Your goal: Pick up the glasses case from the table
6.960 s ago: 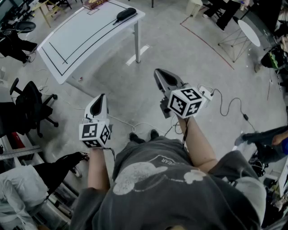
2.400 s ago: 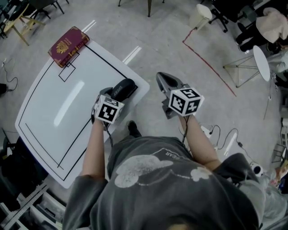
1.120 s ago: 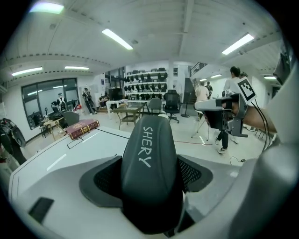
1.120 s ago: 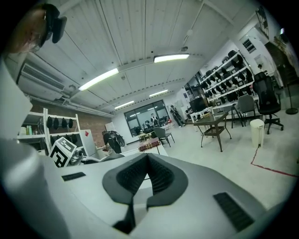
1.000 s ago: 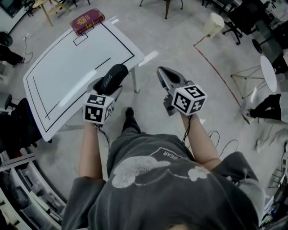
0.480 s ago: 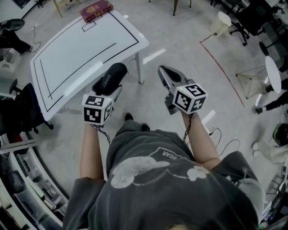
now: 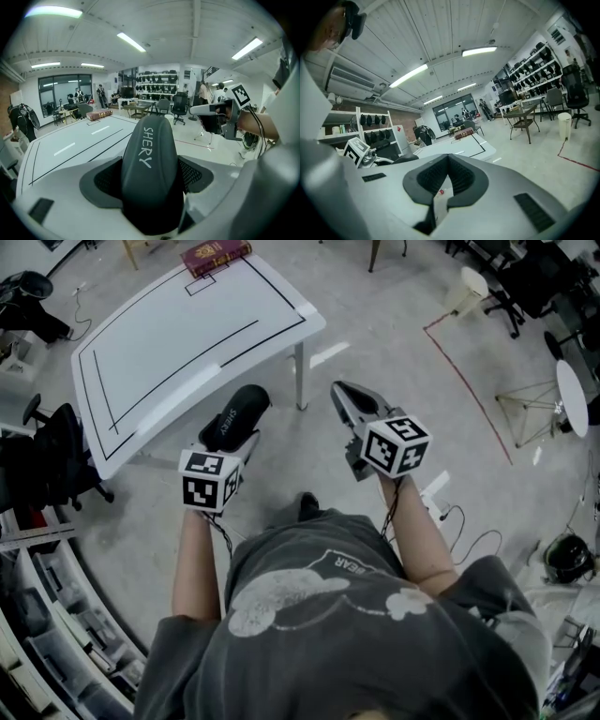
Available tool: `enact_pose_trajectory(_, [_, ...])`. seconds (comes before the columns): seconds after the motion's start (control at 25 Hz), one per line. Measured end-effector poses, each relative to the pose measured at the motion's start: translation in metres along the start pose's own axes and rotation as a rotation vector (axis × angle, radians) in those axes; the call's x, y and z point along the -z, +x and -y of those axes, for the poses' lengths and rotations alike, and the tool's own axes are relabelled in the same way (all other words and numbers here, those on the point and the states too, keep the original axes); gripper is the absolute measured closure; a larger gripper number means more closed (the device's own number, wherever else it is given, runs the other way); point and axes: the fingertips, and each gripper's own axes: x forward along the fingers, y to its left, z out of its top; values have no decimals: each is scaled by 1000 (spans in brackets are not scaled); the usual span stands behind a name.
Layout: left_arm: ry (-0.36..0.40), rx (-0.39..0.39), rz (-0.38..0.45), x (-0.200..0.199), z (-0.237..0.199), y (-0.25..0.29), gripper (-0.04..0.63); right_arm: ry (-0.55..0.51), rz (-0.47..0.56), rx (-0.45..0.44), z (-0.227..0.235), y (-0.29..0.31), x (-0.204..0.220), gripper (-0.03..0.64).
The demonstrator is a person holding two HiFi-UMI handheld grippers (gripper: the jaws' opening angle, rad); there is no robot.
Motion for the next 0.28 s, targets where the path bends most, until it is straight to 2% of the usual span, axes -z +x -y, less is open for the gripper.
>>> enact_pose_trajectory(0.28, [-10, 7, -2, 24, -22, -36, 250, 12, 17, 35, -32, 3, 6, 618])
